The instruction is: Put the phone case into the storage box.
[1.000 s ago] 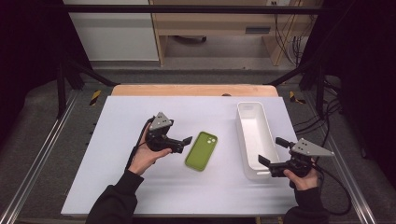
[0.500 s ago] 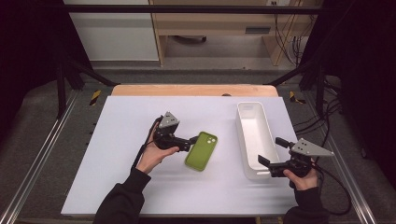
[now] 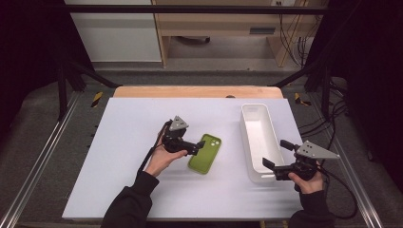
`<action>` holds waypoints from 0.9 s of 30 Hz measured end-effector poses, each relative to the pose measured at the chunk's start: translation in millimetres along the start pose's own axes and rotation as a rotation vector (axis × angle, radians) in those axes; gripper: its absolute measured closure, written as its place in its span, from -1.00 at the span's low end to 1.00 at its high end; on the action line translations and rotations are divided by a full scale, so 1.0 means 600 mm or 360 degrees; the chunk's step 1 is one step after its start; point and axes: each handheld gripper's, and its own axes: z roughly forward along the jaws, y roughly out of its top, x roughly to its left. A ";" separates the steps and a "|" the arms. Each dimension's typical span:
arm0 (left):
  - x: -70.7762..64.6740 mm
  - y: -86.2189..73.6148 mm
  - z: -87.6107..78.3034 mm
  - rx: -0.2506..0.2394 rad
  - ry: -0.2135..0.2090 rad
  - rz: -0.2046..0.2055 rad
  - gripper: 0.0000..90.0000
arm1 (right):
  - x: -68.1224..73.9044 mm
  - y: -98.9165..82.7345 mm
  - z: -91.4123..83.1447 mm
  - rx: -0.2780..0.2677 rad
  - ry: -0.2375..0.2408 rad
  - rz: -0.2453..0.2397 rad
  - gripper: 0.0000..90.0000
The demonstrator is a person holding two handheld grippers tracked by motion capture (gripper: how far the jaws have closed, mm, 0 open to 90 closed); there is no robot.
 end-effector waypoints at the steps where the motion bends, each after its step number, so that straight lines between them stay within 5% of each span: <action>1: -0.001 -0.001 0.002 0.0005 -0.0003 -0.0004 -0.97 | 0.000 0.000 0.000 0.0000 0.0000 0.0000 -0.99; 27: -0.009 -0.037 0.040 0.0176 0.0010 -0.0040 -0.87 | 0.000 0.000 0.000 0.0000 0.0001 0.0005 -0.99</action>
